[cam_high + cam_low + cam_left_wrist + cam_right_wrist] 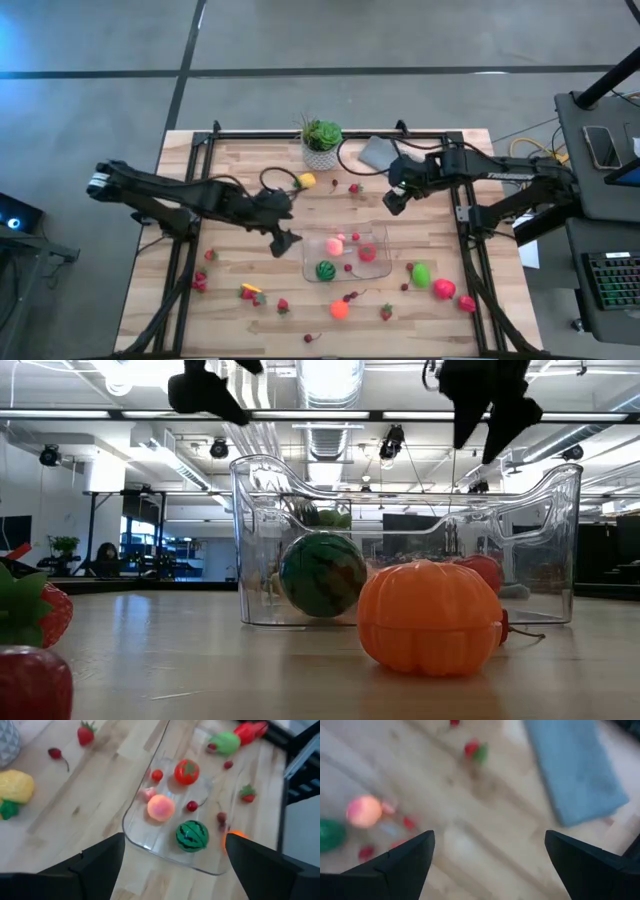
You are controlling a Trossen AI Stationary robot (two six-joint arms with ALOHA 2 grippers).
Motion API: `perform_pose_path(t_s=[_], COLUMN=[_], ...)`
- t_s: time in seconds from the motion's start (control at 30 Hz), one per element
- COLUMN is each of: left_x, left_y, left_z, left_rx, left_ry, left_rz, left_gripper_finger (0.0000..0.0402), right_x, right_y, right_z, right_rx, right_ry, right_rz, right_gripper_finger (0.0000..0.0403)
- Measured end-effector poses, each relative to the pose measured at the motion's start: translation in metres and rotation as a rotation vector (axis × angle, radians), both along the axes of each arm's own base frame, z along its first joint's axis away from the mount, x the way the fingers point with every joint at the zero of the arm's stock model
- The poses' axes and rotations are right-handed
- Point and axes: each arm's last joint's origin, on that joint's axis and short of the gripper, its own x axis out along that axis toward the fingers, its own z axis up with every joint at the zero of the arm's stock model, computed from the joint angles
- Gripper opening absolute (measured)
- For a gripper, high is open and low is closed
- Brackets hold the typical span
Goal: Pick and placing Produce into tupperware
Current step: Put the strawberry into the transparent bin
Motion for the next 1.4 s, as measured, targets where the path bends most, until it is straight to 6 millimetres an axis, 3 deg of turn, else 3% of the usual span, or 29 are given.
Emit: perform_pose_path(t_s=[0.13, 0.23, 0.43, 0.63, 0.83, 1.0, 1.23, 1.4], left_x=[-0.016, -0.027, -0.033, -0.026, -0.015, -0.014, -0.018, -0.027], left_y=[0.003, 0.004, 0.005, 0.005, 0.017, 0.034, 0.05, 0.058], left_z=[0.01, 0.008, 0.009, 0.009, 0.009, 0.016, 0.024, 0.027], left_rx=[-0.026, -0.057, -0.074, -0.118, -0.109, -0.103, -0.102, -0.088], left_ry=[-0.052, -0.054, -0.07, -0.098, -0.145, -0.172, -0.203, -0.204], left_rz=[0.012, 0.034, 0.042, 0.083, 0.155, 0.226, 0.29, 0.329], left_gripper_finger=[0.0331, 0.0331, 0.0331, 0.0331, 0.0331, 0.0331, 0.0331, 0.0331], right_x=[-0.012, -0.021, -0.013, 0.003, 0.024, 0.051, 0.095, 0.108], right_y=[0.01, 0.015, 0.004, -0.023, -0.062, -0.088, -0.106, -0.11], right_z=[-0.02, -0.037, -0.066, -0.076, -0.09, -0.106, -0.117, -0.131], right_rx=[0.137, 0.137, 0.138, 0.115, 0.098, 0.103, 0.049, 0.049], right_ry=[0.17, 0.273, 0.17, 0.017, 0.016, 0.072, 0.116, 0.144], right_rz=[0.167, 0.177, 0.054, -0.02, -0.002, 0.135, 0.378, 0.467], right_gripper_finger=[0.037, 0.037, 0.037, 0.037, 0.037, 0.037, 0.037, 0.037])
